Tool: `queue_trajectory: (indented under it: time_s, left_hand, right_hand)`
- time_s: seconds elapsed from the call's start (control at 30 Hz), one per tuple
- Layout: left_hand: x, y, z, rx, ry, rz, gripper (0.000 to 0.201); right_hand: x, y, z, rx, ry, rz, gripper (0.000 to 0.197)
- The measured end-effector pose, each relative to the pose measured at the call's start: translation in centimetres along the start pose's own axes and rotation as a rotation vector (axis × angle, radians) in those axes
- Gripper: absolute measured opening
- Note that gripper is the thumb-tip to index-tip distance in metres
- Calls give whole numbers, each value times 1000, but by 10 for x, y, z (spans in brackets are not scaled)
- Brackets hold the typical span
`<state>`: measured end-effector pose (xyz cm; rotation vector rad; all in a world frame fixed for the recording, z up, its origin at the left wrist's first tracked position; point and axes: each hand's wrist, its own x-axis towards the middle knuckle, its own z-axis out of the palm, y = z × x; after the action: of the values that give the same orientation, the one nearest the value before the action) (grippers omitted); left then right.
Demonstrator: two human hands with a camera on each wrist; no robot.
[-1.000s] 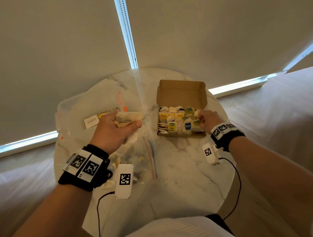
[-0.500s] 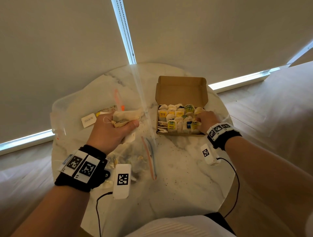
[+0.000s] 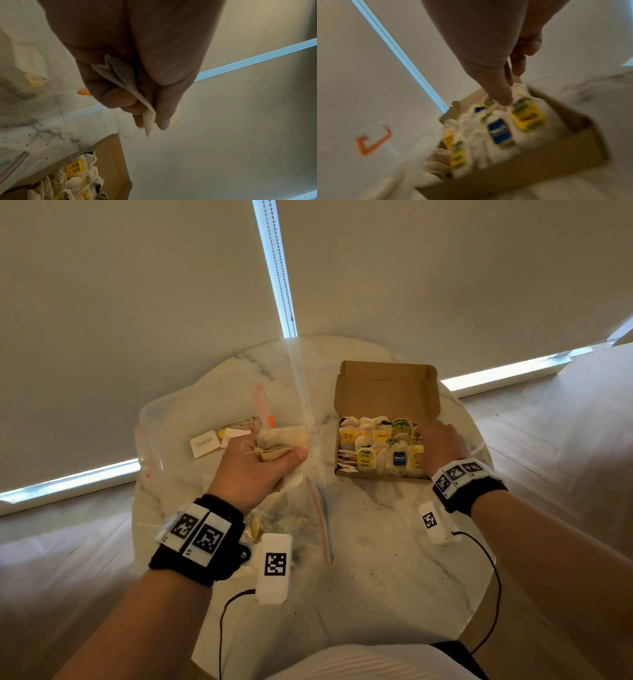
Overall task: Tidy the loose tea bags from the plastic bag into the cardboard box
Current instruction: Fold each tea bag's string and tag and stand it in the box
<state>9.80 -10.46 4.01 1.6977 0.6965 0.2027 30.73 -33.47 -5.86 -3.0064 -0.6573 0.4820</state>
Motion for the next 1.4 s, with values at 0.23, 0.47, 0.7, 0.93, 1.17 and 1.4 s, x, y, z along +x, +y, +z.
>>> queue_trajectory:
  time_s: [0.23, 0.47, 0.7, 0.93, 1.17, 1.4]
  left_hand:
    - [-17, 18, 8, -533, -117, -260, 45]
    - [-30, 17, 0, -822, -129, -336, 53]
    - [-43, 12, -1, -790, -129, -341, 43]
    - [-45, 8, -7, -890, -127, -359, 39]
    - [-47, 9, -4, -853, -93, -304, 27]
    - [-43, 5, -6, -859, 2, -292, 26]
  right_hand:
    - [-61, -81, -58, 568, 244, -543, 7]
    - [-101, -132, -77, 756, 150, -605, 17]
    - [-106, -142, -87, 787, 67, -588, 9]
    - [-119, -133, -93, 853, 214, -676, 15]
    - [-125, -126, -90, 984, 207, -683, 16]
    - [-130, -117, -104, 1258, 82, -545, 13]
